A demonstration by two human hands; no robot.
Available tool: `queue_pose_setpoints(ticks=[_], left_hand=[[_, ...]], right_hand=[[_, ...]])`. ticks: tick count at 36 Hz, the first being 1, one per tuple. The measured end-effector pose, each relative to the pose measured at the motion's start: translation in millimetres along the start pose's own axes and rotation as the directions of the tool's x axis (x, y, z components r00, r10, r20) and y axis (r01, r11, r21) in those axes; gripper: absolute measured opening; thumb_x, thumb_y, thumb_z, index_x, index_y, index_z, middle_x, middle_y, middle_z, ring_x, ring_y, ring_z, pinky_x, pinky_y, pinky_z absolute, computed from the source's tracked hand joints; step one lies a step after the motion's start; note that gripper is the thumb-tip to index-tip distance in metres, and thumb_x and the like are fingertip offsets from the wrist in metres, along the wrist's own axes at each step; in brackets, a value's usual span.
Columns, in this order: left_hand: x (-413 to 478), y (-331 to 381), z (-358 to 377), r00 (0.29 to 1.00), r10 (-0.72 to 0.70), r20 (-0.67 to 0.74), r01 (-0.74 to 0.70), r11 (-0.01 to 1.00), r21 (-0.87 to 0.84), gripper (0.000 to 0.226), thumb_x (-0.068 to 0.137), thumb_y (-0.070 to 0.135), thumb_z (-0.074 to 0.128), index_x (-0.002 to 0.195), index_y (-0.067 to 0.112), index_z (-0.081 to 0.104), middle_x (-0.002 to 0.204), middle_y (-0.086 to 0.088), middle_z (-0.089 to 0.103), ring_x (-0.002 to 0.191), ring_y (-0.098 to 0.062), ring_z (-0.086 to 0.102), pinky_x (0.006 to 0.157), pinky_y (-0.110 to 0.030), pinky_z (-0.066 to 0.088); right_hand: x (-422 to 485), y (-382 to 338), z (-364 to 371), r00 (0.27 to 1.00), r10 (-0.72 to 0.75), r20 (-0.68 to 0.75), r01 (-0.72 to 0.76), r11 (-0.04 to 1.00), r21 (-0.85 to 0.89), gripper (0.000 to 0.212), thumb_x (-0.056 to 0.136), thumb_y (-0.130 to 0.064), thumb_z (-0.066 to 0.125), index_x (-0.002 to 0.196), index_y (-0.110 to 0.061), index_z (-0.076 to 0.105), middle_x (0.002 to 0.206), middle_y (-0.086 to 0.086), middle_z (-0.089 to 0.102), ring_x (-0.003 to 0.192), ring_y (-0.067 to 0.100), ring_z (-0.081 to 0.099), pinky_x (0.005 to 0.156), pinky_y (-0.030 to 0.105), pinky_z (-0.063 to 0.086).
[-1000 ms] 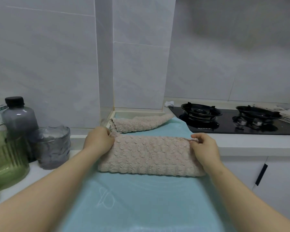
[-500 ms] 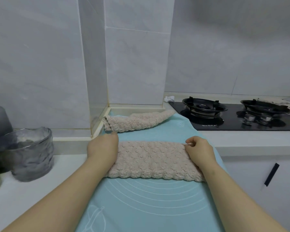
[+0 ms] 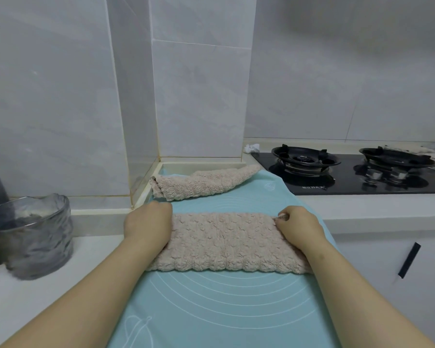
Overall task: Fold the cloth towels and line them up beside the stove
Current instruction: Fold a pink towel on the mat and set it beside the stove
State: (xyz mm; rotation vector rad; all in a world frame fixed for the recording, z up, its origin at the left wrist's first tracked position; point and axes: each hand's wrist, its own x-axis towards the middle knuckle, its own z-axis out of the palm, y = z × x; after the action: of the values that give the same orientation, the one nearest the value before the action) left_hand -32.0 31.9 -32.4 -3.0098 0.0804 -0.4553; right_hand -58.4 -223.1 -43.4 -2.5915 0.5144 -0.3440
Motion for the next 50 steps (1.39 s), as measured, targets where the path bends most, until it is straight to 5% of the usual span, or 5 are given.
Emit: queue_pose_setpoints(ticks=[12, 24, 33, 38, 50], left_hand=[[4, 2, -1, 0.996, 0.062, 0.067, -0.068, 0.993, 0.092, 0.031, 0.094, 0.009, 0.032, 0.120, 0.016, 0.048, 0.120, -0.004, 0.055, 0.111, -0.022, 0.055, 0.072, -0.028, 0.035], [7, -1, -2, 0.994, -0.039, -0.101, -0.016, 0.870, -0.494, 0.032, 0.093, 0.011, 0.041, 0.118, 0.017, 0.060, 0.120, -0.009, 0.060, 0.111, -0.029, 0.053, 0.083, -0.034, 0.042], [4, -3, 2, 0.992, -0.003, -0.122, -0.037, 0.946, -0.322, 0.025, 0.090, 0.003, 0.038, 0.110, 0.017, 0.045, 0.084, -0.005, 0.052, 0.076, -0.026, 0.046, 0.060, -0.031, 0.034], [3, -4, -6, 0.993, -0.004, -0.117, -0.036, 0.941, -0.337, 0.024, 0.084, -0.001, 0.040, 0.084, 0.018, 0.056, 0.087, -0.004, 0.051, 0.079, -0.024, 0.046, 0.059, -0.029, 0.031], [3, 4, -6, 1.000, 0.005, 0.002, -0.005, 0.995, -0.102, 0.033, 0.090, 0.003, 0.039, 0.110, 0.017, 0.060, 0.115, -0.004, 0.059, 0.103, -0.025, 0.058, 0.072, -0.031, 0.041]], right_hand=[[-3, 1, -7, 0.998, -0.024, -0.053, 0.026, 0.999, 0.036, 0.005, 0.091, -0.022, 0.050, 0.088, -0.020, 0.053, 0.104, 0.005, 0.062, 0.103, 0.029, 0.051, 0.080, 0.034, 0.041], [1, 9, -13, 0.967, 0.041, -0.251, -0.009, 0.992, 0.127, 0.008, 0.092, -0.020, 0.048, 0.091, -0.018, 0.056, 0.087, 0.003, 0.057, 0.090, 0.028, 0.052, 0.071, 0.030, 0.039], [5, 13, -7, 0.987, 0.087, -0.136, -0.073, 0.992, 0.101, 0.012, 0.087, -0.022, 0.050, 0.091, -0.015, 0.059, 0.089, 0.011, 0.068, 0.086, 0.030, 0.063, 0.075, 0.035, 0.052], [2, 10, -12, 0.982, 0.092, -0.163, -0.083, 0.995, 0.060, 0.018, 0.087, -0.016, 0.048, 0.098, -0.015, 0.062, 0.102, 0.011, 0.063, 0.098, 0.030, 0.056, 0.069, 0.030, 0.040], [-5, 1, -18, 0.963, 0.143, -0.230, -0.120, 0.986, 0.112, 0.026, 0.089, -0.011, 0.042, 0.104, -0.016, 0.062, 0.107, 0.010, 0.061, 0.084, 0.025, 0.042, 0.072, 0.030, 0.035]])
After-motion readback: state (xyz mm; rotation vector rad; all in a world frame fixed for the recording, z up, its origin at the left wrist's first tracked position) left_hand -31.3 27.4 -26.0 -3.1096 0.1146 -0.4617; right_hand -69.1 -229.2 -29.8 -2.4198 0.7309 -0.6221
